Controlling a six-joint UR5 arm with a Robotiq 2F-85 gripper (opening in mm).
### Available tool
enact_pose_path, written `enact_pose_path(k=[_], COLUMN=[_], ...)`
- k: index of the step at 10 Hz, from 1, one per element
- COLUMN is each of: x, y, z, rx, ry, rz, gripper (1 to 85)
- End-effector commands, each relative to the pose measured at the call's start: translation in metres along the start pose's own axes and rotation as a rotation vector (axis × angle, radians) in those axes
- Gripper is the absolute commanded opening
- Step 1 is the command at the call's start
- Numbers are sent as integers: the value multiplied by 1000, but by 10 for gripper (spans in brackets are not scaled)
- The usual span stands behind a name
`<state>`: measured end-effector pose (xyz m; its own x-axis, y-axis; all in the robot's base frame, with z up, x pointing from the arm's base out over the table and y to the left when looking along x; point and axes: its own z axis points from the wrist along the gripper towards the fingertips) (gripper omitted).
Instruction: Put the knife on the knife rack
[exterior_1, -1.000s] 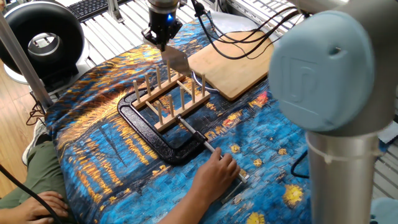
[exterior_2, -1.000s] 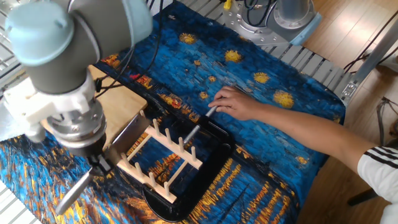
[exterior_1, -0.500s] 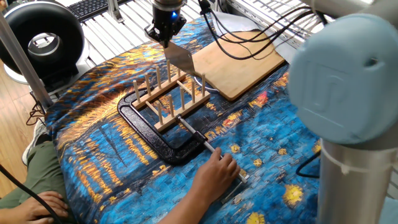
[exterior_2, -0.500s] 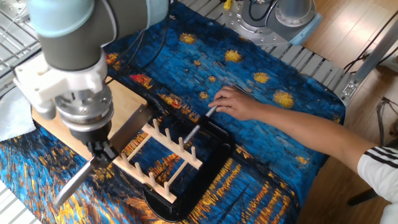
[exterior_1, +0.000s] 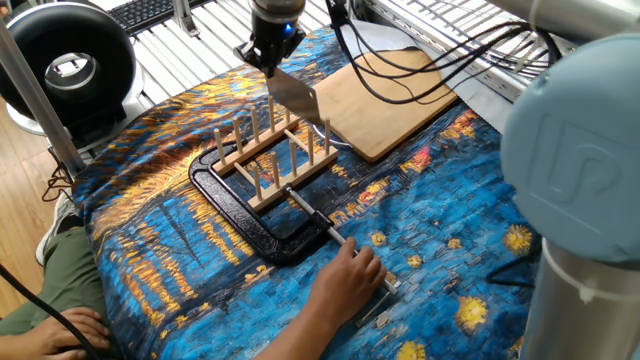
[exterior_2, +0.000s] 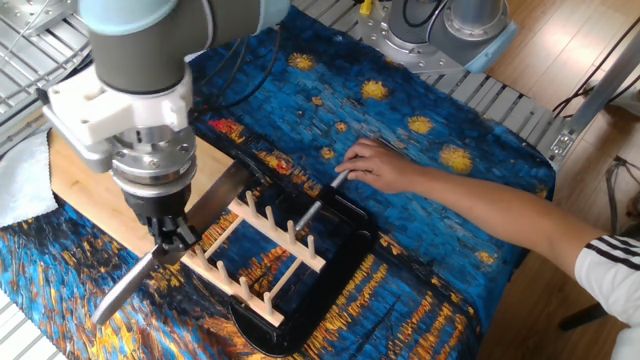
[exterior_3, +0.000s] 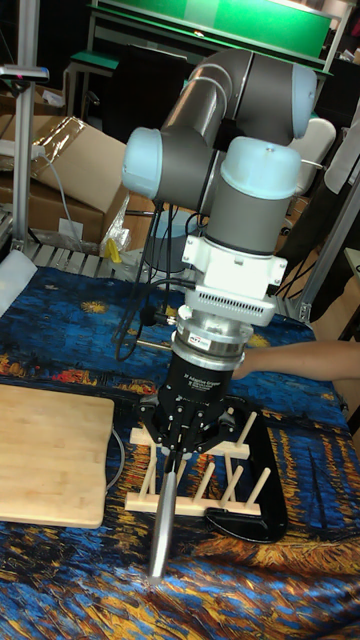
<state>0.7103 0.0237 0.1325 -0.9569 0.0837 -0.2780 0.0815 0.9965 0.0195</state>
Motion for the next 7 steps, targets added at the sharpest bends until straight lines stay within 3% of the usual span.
enact_pose_path(k=[1,7], x=[1,8], y=[2,2], z=[0,17], rx=[-19,-22], ry=[-42,-41], rz=[-24,-8], gripper=[10,10])
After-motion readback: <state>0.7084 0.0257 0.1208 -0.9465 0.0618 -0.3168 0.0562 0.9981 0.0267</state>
